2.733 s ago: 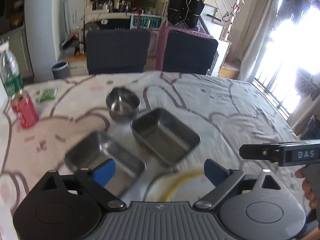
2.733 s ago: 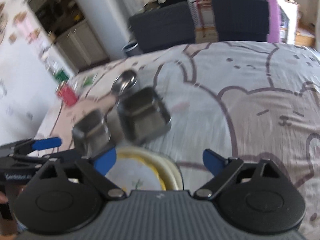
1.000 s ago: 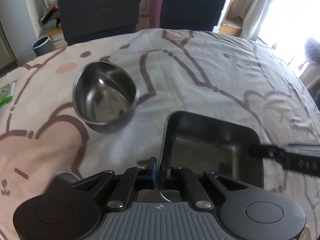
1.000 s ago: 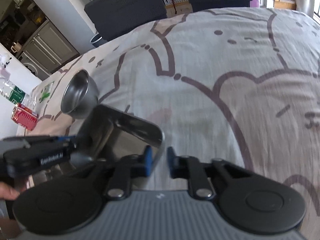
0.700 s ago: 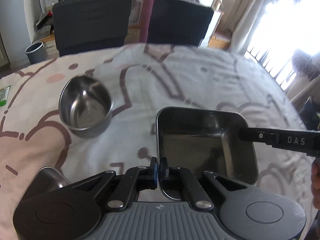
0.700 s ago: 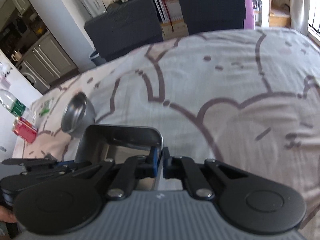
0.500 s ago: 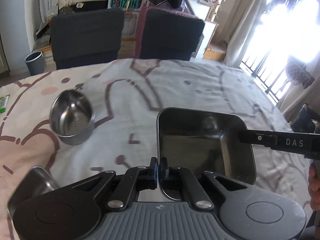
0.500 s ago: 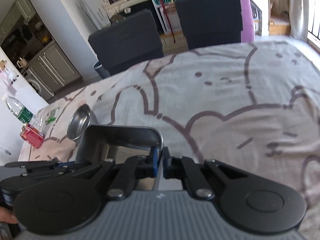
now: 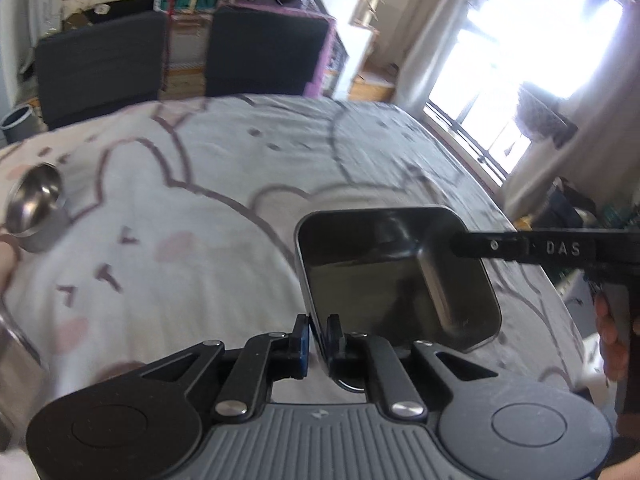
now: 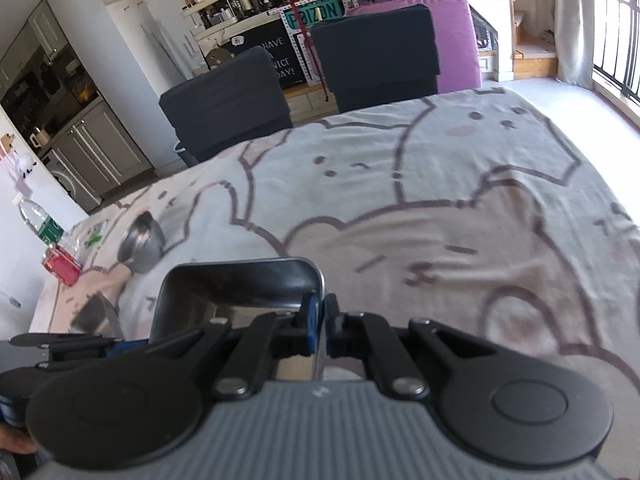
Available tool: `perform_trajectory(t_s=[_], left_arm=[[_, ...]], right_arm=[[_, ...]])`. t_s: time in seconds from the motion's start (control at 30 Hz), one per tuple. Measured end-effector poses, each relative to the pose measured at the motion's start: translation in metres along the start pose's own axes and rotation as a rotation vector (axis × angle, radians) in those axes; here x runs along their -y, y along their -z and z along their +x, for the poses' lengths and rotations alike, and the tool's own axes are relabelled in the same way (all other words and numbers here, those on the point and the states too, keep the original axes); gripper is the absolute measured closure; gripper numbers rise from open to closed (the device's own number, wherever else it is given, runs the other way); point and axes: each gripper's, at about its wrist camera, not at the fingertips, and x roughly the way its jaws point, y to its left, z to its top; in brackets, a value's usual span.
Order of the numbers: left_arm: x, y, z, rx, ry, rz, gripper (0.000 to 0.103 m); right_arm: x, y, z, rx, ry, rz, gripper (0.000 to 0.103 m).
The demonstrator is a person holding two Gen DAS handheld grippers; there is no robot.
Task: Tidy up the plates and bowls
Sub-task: 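Lift the steel tray with both grippers and carry it beside the stacked dishes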
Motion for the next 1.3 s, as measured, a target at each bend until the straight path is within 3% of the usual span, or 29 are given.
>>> perform_trajectory(t_s=[0.3, 0.63, 1.07, 1.3], left_arm=[[0.042, 0.032, 0.037, -0.141, 0.057, 0.063, 0.090], [0.067, 0.048, 0.061, -0.234, 0.095, 0.134, 0.085], [0.077, 0.047, 0.079, -0.262, 0.091, 0.162, 0.084], [0.074, 0.046, 0.079, -0.262, 0.104, 0.140, 0.084]], right_arm=[[0.042, 0.025, -0.011, -0.076, 0.069, -0.027, 0.097], [0.074, 0.050, 0.000, -0.185, 0.116, -0.041, 0.097], [0.088, 0.052, 0.009, -0.216, 0.144, -0.043, 0.096], [0.100, 0.056, 0.012, -0.220, 0.099, -0.010, 0.090]])
